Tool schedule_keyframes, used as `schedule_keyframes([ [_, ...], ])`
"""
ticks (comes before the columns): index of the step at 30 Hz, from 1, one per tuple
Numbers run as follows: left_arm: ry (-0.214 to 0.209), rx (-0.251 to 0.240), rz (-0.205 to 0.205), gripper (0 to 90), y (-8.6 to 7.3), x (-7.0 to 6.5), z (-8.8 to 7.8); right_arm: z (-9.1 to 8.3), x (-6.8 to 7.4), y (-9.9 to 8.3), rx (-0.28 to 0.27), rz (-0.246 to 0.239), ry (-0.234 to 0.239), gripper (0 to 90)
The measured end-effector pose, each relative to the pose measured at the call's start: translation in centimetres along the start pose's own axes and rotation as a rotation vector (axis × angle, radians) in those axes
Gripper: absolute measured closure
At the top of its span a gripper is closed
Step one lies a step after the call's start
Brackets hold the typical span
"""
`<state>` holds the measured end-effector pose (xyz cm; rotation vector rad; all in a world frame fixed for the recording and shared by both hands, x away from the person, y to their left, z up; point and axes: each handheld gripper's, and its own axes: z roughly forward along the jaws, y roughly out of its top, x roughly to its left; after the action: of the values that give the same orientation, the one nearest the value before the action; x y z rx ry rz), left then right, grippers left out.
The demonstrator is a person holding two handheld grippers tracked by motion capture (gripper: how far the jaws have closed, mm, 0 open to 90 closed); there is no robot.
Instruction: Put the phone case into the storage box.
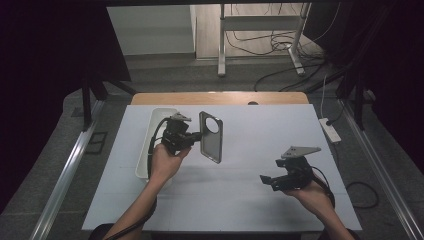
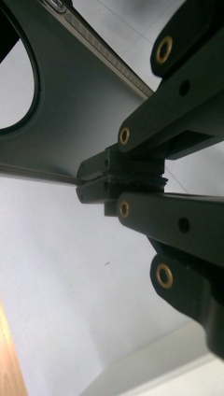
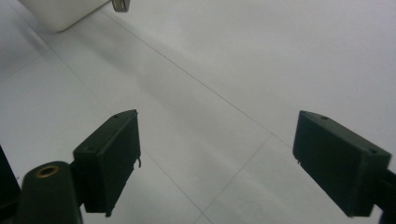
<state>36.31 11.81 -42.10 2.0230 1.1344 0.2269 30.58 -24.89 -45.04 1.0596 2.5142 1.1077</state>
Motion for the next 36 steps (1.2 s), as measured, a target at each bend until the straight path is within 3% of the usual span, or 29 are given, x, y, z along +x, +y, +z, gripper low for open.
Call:
schedule_keyframes([
  [24,0.049,0.016,-0.03,88.9,2.4,3.0,-1.7,-3.0,-1.8,-3.0,0.006,0.078,-0.063,3.8],
  [36,0.089,-0.012,-0.064,88.9,3.0,4.8,-3.2,-4.2,-2.3,-4.6,0.012,0.108,-0.101,1.6],
])
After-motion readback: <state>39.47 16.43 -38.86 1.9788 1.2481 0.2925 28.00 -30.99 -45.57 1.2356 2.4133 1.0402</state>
